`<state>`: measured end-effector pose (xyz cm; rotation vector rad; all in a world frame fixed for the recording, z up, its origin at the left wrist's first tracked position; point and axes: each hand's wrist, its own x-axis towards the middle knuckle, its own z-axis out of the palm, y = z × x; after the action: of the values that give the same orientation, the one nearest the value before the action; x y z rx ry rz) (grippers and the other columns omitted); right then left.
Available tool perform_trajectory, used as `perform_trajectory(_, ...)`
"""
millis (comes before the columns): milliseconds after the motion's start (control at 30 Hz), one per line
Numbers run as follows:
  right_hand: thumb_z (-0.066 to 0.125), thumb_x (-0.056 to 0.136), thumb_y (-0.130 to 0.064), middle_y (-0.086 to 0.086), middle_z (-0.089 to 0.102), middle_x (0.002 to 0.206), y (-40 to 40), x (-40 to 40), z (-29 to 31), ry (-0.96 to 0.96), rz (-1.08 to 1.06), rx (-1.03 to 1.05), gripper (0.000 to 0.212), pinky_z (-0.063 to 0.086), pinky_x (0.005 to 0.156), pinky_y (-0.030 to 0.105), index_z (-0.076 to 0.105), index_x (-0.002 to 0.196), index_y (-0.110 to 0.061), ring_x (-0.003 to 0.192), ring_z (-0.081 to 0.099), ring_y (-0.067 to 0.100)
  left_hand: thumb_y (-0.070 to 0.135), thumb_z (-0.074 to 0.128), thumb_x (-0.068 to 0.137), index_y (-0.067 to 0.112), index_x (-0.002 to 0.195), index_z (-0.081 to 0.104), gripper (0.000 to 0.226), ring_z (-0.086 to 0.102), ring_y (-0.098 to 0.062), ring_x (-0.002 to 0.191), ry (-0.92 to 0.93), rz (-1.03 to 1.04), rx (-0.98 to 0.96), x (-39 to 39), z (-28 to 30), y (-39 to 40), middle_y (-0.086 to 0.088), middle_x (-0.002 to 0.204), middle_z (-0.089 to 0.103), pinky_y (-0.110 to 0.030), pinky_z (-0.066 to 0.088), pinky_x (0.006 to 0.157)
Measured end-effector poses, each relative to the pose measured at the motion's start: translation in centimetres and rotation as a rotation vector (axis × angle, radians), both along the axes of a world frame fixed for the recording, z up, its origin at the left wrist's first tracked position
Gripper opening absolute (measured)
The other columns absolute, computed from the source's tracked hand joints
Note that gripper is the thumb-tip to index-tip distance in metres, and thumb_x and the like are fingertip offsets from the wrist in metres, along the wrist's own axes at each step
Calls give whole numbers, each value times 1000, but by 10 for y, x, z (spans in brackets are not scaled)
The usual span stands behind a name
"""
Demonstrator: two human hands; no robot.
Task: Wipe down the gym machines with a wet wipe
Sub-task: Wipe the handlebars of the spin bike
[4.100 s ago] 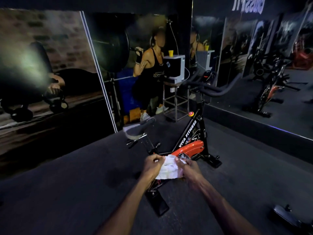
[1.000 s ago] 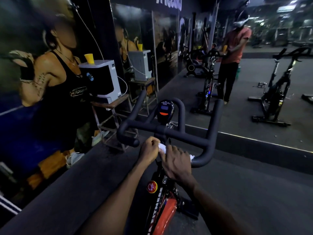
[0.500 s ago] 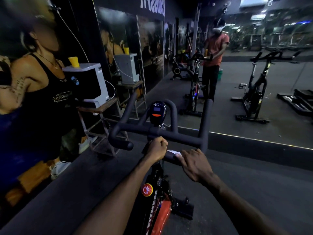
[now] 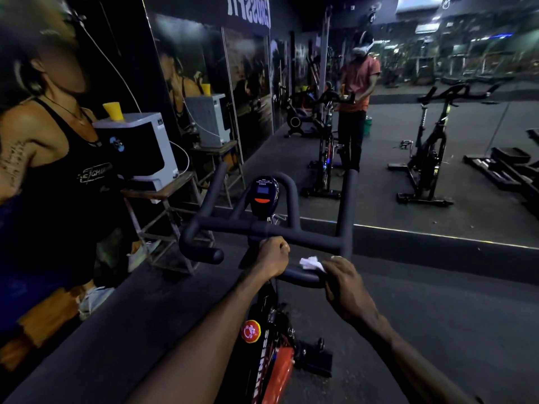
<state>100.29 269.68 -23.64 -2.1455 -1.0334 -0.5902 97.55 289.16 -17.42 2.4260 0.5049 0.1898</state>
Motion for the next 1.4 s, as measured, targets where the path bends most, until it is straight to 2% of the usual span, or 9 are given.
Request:
perform_trajectory(167,43,97,-29,3,73,101,-11,-10,6,214,-372,526,36,37,86,14,73,112,-17,96,67,25,19,45,96,20,92,68,24,63,-29,103,19,-11,33,6,5,-1,-8,110,69,-28,44,77)
perform_trajectory(400,40,100,-38,-1,61,138,24,-21,-26,214,-375,307,43,45,103,29,71,123,-19,141,42,27,22,46,95,17,89,70,25,63,-38,101,21,-35,42,21,4,-17,-18,108,68,-37,50,78)
perform_trajectory(500,44,104,-41,-2,75,102,13,-24,-27,466,-500,534,35,43,89,14,73,107,-21,104,67,18,22,45,94,16,92,70,26,62,-40,100,28,-20,112,20,-2,-21,-21,112,66,-38,47,75)
perform_trajectory(600,32,85,-84,3,61,57,14,-11,-19,867,-599,707,81,51,62,41,63,70,-11,59,60,26,20,45,93,16,92,71,26,63,-40,100,10,6,131,18,-2,-22,-19,109,67,-38,47,72)
perform_trajectory(733,36,104,-50,19,63,63,35,5,24,1414,-345,1178,59,41,47,27,57,77,-2,52,54,28,18,47,92,17,89,70,23,62,-39,100,12,38,132,17,-1,-23,-17,108,67,-38,48,73)
perform_trajectory(867,24,99,-65,7,65,89,24,3,26,1780,-34,1431,67,44,69,37,62,93,-11,84,62,29,18,50,92,17,92,71,21,62,-38,102,-20,84,92,15,-1,-23,-16,109,68,-37,50,78)
perform_trajectory(1067,22,96,-70,10,63,93,21,20,47,1820,-54,1596,75,47,75,42,65,93,-8,91,59,26,18,48,93,14,94,69,21,63,-37,98,-107,151,41,13,-2,-24,-15,105,69,-31,40,69)
perform_trajectory(1300,27,106,-27,15,65,100,29,4,22,1785,86,1670,40,51,87,39,59,97,-5,93,62,28,14,50,93,14,90,68,18,63,-33,96,-137,163,-12,14,-3,-22,-11,102,70,-30,37,67)
perform_trajectory(1400,34,101,-15,12,67,74,24,16,21,1795,56,1709,32,54,62,27,59,90,0,80,61,25,12,54,91,12,86,71,18,67,-28,92,-164,119,-113,17,-8,-15,-9,91,74,-27,43,71)
